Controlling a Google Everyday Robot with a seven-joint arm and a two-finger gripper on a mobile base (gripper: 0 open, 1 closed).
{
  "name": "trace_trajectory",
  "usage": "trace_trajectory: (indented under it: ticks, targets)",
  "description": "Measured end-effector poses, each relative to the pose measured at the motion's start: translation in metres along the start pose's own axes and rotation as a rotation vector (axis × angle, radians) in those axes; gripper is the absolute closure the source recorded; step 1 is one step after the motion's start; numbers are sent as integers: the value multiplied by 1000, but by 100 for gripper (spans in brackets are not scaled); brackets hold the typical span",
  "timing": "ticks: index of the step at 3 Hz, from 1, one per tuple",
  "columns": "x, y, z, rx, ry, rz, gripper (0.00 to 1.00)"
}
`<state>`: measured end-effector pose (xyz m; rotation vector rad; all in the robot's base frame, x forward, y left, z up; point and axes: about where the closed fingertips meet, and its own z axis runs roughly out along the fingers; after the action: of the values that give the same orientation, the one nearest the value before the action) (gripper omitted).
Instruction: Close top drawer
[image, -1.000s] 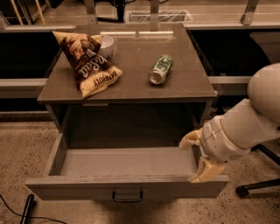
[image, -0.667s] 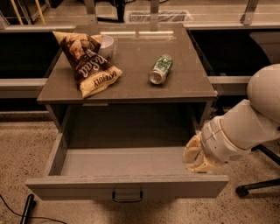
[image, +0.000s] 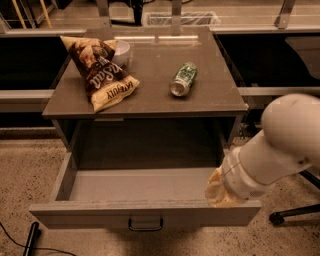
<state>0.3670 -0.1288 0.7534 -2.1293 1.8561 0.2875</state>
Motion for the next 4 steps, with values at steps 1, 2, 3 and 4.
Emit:
trace_trajectory:
  ticks: [1,2,3,4]
  targets:
    - [21,22,49,-2,99,16,100]
    - [34,34,77,11,114,9,82]
    - [35,34,80,20,116,8,59]
    - [35,34,80,20,116,8,34]
